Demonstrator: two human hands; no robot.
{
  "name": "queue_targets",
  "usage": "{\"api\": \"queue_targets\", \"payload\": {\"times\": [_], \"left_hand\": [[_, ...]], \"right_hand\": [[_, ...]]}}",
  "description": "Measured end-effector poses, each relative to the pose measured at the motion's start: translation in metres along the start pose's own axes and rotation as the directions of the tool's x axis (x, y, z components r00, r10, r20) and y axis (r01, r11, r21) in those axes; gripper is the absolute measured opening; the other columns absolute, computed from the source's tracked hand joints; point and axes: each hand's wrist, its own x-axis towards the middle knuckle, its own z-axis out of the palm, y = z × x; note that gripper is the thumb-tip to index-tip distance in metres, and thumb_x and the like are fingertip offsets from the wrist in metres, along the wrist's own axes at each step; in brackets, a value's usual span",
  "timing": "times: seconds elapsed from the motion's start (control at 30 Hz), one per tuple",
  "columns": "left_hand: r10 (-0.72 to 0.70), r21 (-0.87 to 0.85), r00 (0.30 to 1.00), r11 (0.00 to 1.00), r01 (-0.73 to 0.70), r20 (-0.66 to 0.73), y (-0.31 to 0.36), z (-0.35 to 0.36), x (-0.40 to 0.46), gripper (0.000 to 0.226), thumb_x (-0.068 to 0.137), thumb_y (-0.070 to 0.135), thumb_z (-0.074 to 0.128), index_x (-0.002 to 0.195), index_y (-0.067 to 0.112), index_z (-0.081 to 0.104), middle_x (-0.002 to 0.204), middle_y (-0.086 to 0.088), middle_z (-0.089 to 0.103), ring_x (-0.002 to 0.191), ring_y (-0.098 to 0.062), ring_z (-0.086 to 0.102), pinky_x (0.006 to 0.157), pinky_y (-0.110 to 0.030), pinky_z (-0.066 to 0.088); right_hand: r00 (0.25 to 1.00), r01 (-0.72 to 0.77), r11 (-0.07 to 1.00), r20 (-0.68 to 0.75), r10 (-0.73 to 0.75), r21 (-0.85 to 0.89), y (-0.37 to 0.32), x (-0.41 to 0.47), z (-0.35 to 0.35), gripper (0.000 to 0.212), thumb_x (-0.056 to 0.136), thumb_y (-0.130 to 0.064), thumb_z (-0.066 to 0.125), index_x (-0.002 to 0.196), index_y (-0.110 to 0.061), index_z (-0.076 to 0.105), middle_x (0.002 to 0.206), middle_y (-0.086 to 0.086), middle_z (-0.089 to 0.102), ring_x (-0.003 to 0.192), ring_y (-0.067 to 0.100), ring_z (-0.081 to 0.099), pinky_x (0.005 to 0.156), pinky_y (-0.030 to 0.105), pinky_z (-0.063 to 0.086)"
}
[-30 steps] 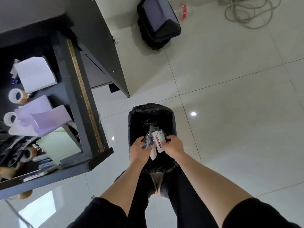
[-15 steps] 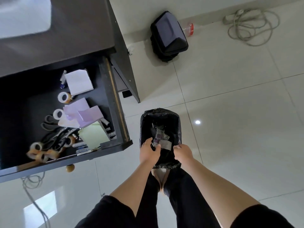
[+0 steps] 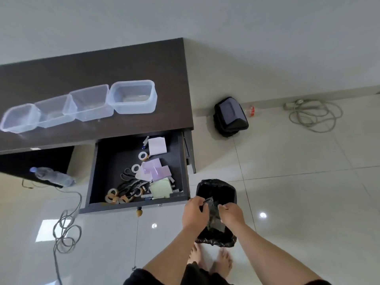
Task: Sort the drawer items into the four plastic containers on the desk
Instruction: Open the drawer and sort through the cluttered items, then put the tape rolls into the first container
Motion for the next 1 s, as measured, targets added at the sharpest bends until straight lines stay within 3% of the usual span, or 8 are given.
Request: {"api": "queue_targets", "payload": {"times": [0.13,0.33,0.47,0.57,0.67,0.77,0.83,1.0], "left_hand": [[0.008,-0.050,1.000,0.999,-0.009,-0.015,-0.004,-0.027,-0.013,0.014,0.090,0.024,0.050,0.103,0.023,0.057,0.086,0.005,0.062,0.084,-0.016,0.060,0.070,-0.027,0.048],[-0.022,-0.187,0.981,0.982,-0.014,-0.192,-0.025,-0.079,-0.014,0.011,0.088,0.018,0.053,0.091,0.021,0.063,0.077,0.007,0.064,0.078,-0.015,0.061,0.074,-0.028,0.052],[-0.076,-0.205,0.958,0.979,0.018,-0.278,-0.052,-0.126,-0.003,0.009,0.085,0.020,0.055,0.081,0.025,0.061,0.071,0.008,0.065,0.073,-0.014,0.061,0.068,-0.026,0.050],[-0.110,-0.223,0.946,0.974,0.041,-0.306,-0.080,-0.169,0.012,0.011,0.087,0.020,0.053,0.080,0.021,0.061,0.069,0.007,0.062,0.067,-0.013,0.059,0.061,-0.025,0.049],[-0.137,-0.185,0.937,0.979,0.080,-0.320,-0.113,-0.218,0.037,0.008,0.088,0.021,0.056,0.090,0.019,0.063,0.077,0.008,0.064,0.075,-0.011,0.061,0.072,-0.027,0.053],[-0.127,-0.128,0.956,0.987,0.096,-0.264,-0.143,-0.254,0.065,0.018,0.088,0.022,0.059,0.105,0.018,0.063,0.095,0.004,0.065,0.089,-0.011,0.061,0.080,-0.024,0.051],[-0.108,-0.039,0.980,0.994,0.102,-0.165,-0.159,-0.271,0.084,0.027,0.087,0.022,0.062,0.113,0.017,0.062,0.109,0.002,0.063,0.101,-0.014,0.060,0.087,-0.023,0.048],[-0.106,0.209,0.985,0.975,0.076,0.133,-0.182,-0.286,0.121,0.044,0.083,0.009,0.059,0.127,0.014,0.054,0.131,-0.007,0.050,0.116,-0.023,0.054,0.095,-0.027,0.045]], "right_hand": [[0.961,0.228,0.974,-0.164,-0.222,0.017,-0.046,-0.023,0.007,0.022,0.093,-0.034,0.053,0.088,-0.014,0.059,0.069,-0.006,0.058,0.065,0.013,0.056,0.056,0.027,0.041],[0.877,0.449,0.881,-0.113,-0.467,-0.150,-0.111,-0.038,0.044,0.022,0.092,-0.033,0.052,0.085,-0.013,0.059,0.073,-0.001,0.059,0.069,0.019,0.056,0.054,0.027,0.042],[0.858,0.492,0.841,-0.036,-0.512,-0.223,-0.139,-0.037,0.077,0.019,0.090,-0.032,0.054,0.079,-0.017,0.058,0.074,-0.003,0.061,0.071,0.019,0.057,0.060,0.032,0.048],[0.854,0.511,0.813,0.057,-0.517,-0.279,-0.161,-0.034,0.106,0.014,0.091,-0.028,0.053,0.079,-0.020,0.056,0.081,-0.004,0.062,0.073,0.018,0.057,0.054,0.025,0.041],[0.863,0.504,0.811,0.143,-0.484,-0.297,-0.184,-0.026,0.147,0.017,0.090,-0.029,0.053,0.078,-0.020,0.060,0.091,-0.004,0.066,0.079,0.020,0.061,0.057,0.024,0.043],[0.877,0.478,0.803,0.250,-0.411,-0.356,-0.198,-0.014,0.186,0.013,0.087,-0.025,0.055,0.077,-0.021,0.063,0.087,0.000,0.069,0.089,0.022,0.062,0.070,0.031,0.052],[0.884,0.455,0.795,0.307,-0.352,-0.400,-0.202,-0.007,0.208,0.012,0.084,-0.022,0.056,0.081,-0.019,0.068,0.090,0.001,0.069,0.088,0.021,0.062,0.077,0.034,0.055],[0.921,0.345,0.818,0.335,-0.199,-0.460,-0.199,0.005,0.241,0.007,0.081,-0.018,0.061,0.081,-0.023,0.065,0.098,-0.003,0.067,0.097,0.019,0.062,0.086,0.029,0.051]]}}
